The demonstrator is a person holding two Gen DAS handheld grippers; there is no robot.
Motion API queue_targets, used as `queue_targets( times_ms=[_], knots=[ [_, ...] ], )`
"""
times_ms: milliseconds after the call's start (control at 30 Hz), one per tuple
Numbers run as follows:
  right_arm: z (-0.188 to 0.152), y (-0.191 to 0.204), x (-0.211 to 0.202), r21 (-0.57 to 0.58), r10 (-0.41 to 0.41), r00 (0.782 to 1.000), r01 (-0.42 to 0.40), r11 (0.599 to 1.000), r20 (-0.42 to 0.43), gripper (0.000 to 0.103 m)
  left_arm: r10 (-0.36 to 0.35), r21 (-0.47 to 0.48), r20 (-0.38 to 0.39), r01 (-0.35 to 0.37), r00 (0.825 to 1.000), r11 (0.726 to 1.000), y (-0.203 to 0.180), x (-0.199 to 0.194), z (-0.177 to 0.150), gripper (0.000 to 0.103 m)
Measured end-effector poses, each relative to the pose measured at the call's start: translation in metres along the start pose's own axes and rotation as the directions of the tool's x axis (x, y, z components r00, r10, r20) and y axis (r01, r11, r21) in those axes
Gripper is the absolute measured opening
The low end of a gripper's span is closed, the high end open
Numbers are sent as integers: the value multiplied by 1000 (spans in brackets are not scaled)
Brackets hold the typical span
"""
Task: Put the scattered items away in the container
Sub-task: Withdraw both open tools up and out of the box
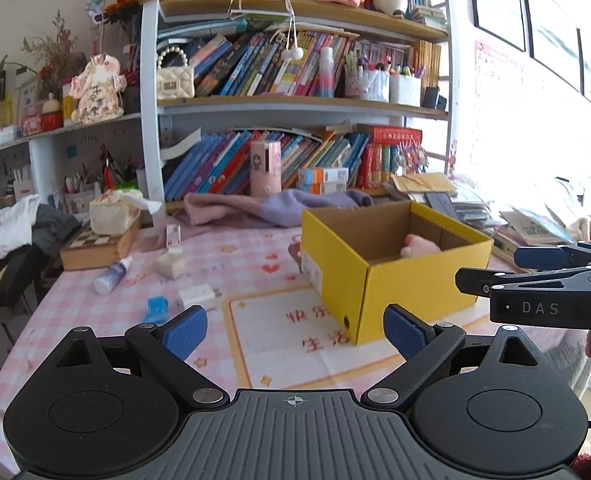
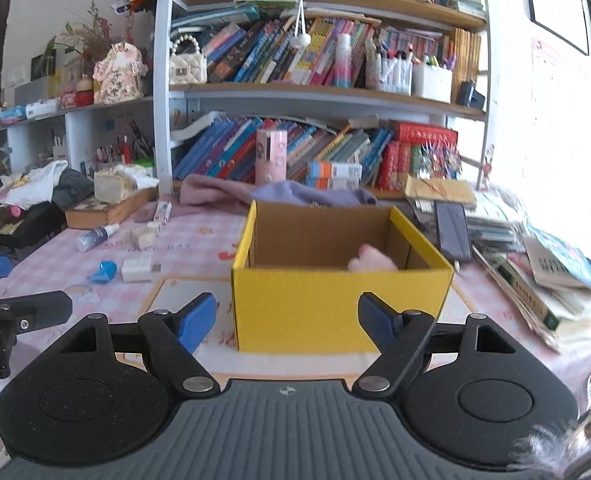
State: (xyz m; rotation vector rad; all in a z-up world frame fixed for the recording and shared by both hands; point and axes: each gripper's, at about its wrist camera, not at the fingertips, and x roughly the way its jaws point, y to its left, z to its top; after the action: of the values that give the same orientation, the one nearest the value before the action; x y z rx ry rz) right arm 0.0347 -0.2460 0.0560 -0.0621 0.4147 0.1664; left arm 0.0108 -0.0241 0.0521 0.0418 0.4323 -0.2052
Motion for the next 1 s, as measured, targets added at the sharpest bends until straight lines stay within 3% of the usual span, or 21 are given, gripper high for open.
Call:
queue_targets(
  times_ms=[533, 1000],
  knots=[
    [2, -9, -3, 40, -60, 998, 61, 997, -16, 78, -11, 26, -2, 11, 1000, 1000, -2, 2, 0, 97],
    [-6, 1, 1, -9, 9, 995, -10, 1000, -99, 80, 27, -11, -68, -28, 997, 1000, 4, -3, -13, 97]
  ],
)
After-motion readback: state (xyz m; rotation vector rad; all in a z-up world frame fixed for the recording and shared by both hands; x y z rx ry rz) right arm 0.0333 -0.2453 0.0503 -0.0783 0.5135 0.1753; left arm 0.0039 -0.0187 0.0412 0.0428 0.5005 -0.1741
